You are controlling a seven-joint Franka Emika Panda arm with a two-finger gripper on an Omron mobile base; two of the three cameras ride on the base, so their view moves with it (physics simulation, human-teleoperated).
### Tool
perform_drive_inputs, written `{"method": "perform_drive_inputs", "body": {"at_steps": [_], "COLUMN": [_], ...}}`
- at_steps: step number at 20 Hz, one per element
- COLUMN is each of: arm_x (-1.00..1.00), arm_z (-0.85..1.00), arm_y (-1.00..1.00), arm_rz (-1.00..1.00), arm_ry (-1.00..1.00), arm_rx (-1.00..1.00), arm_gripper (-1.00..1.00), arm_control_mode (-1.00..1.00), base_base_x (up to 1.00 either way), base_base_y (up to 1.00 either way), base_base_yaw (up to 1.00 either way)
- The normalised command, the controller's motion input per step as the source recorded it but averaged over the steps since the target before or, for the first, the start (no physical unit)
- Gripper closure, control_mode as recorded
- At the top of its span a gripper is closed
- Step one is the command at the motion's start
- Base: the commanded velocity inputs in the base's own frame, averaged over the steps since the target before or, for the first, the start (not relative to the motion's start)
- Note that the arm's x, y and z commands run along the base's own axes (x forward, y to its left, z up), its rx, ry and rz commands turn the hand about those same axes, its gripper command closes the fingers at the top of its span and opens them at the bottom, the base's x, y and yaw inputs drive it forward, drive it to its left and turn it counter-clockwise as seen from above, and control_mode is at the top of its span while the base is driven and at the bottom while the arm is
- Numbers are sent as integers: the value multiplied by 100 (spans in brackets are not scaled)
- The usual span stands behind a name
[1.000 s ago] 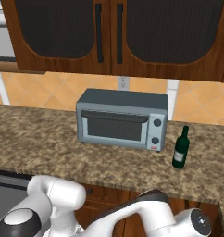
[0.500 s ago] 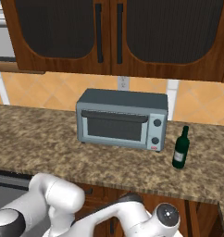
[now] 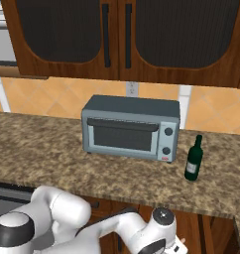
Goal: Pick the rolling pin from the drawer and place it on the counter.
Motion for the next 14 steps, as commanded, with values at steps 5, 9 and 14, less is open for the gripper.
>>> {"method": "perform_drive_inputs", "body": {"at_steps": [5, 9, 14], "arm_x": [15, 8, 1], "arm_z": [-19, -39, -34], "arm_y": [-12, 0, -9], "arm_rz": [0, 0, 0], "arm_ry": [9, 14, 12], "arm_rx": [6, 0, 6], "arm_gripper": [-100, -100, -100], "arm_control_mode": [-100, -100, -100], "base_base_x": [0, 0, 0], "base_base_y": [0, 0, 0], "base_base_yaw": [0, 0, 0]}}
